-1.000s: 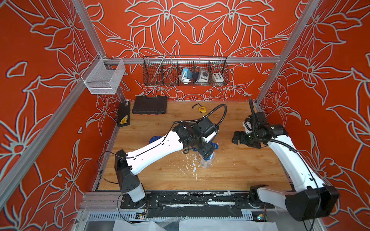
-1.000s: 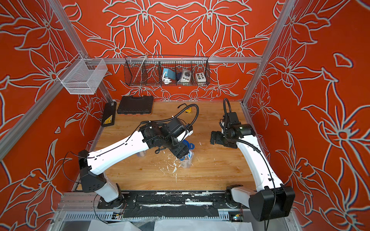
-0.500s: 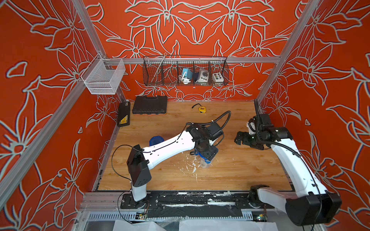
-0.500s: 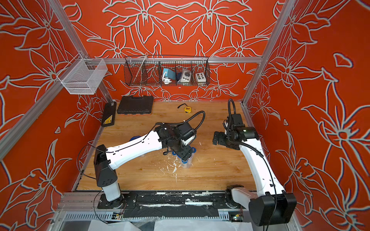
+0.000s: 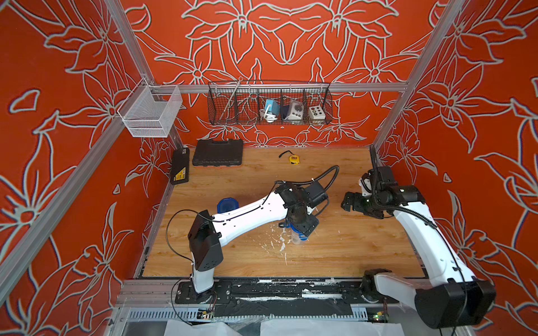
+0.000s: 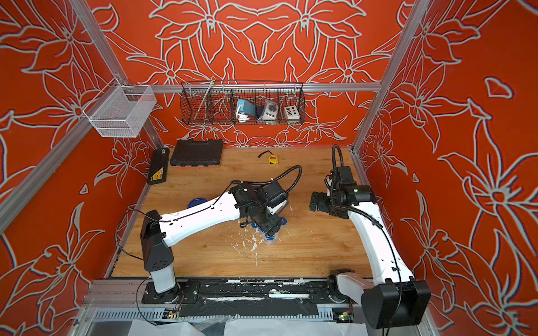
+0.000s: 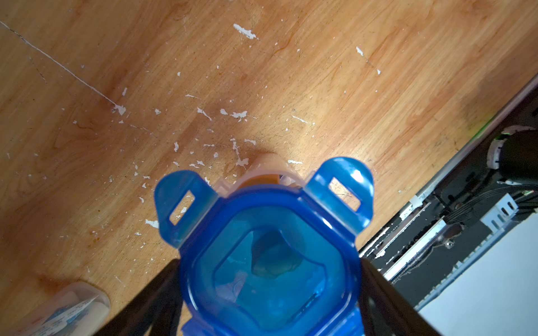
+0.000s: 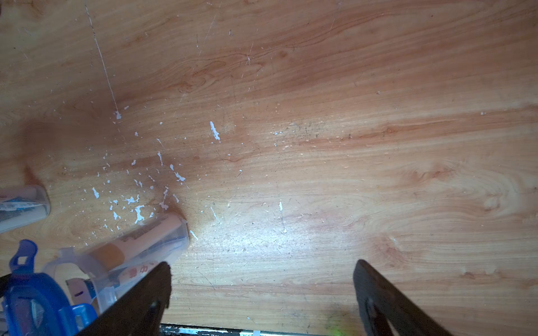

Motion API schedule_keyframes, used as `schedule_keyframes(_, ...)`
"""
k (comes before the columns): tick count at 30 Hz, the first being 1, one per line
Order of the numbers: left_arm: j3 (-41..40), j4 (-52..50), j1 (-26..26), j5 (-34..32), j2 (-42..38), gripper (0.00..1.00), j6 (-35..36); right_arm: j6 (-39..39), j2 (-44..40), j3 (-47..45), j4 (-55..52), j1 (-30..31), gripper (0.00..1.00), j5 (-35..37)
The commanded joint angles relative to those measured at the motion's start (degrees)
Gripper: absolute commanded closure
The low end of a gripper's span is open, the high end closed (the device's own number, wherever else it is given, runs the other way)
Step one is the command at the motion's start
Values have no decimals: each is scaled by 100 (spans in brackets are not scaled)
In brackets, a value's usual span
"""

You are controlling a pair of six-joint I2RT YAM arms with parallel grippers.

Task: Pack away toiletry kits
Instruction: Close the lid on the container.

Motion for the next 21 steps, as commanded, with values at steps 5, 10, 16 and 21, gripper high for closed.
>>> schedule_keyframes(5,76,-53,-22,-115,169,28,-50,-41,-142,-74,-73,-81,2,21)
schedule_keyframes(10,25,-44,-58,-115,224,27,-3,-45,-154,-65,-54,-108,2,22)
schedule_keyframes(16,147,-79,-67,-100,291,27,6,-37,-172,-83,-55,-134,2,10)
schedule_keyframes(21,314,-184,-106,-70,394,27,-7,-38,-155,-49,-71,-156,2,-6)
